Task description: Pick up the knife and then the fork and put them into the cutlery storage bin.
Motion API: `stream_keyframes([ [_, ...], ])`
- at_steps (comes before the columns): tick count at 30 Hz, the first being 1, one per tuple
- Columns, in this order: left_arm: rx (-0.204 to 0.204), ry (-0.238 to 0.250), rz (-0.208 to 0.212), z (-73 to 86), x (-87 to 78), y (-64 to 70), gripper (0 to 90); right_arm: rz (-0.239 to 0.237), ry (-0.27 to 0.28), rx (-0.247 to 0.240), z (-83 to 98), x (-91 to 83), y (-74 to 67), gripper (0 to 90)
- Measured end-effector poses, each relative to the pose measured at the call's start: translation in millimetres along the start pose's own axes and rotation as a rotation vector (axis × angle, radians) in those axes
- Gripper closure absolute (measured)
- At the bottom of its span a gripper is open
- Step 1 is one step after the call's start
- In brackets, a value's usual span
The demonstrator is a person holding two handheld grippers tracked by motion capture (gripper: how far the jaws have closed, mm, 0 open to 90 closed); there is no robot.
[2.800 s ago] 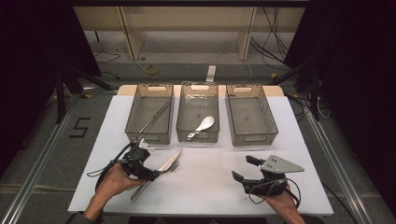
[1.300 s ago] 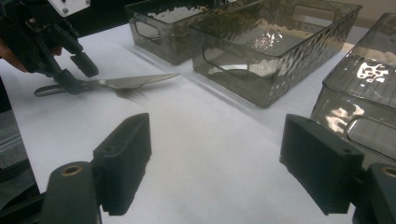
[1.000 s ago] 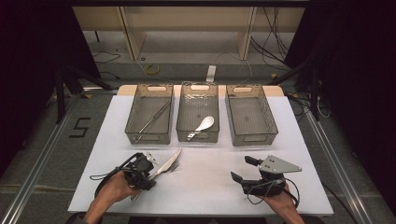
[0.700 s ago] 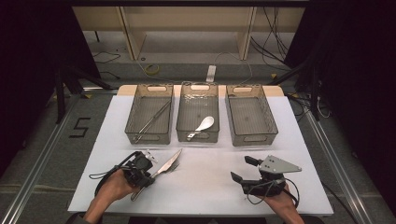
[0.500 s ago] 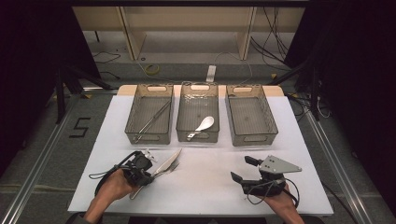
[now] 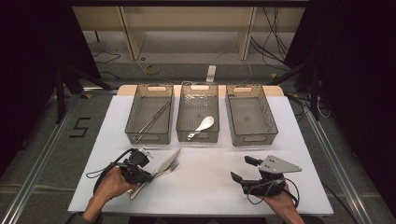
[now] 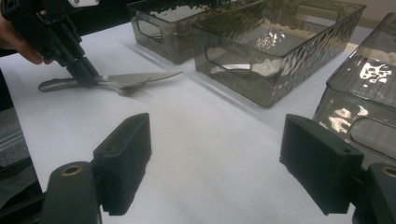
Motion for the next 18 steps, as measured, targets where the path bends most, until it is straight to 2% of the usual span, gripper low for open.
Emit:
stream_keyframes([
  [12,0.013,0.025,-0.041,-0.2,-6.5,-2.0,80.3,-0.003,0.001,-0.001,0.0,0.2,-0.4,25.6],
  [18,0.023,0.064,-0.062,-2.5,-13.4,0.1,80.7,-0.005,0.001,0.001,-0.1,0.3,-0.6,25.8],
])
Point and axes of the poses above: each handheld gripper's, and its own axes: x roughly forward along the jaws, z roughly out of its underside, y roughly to its right, the point moved 1 cm from there along x, roughly forward along the jaws, and after that the axes turned 15 degrees about x, right-handed, at the moved point
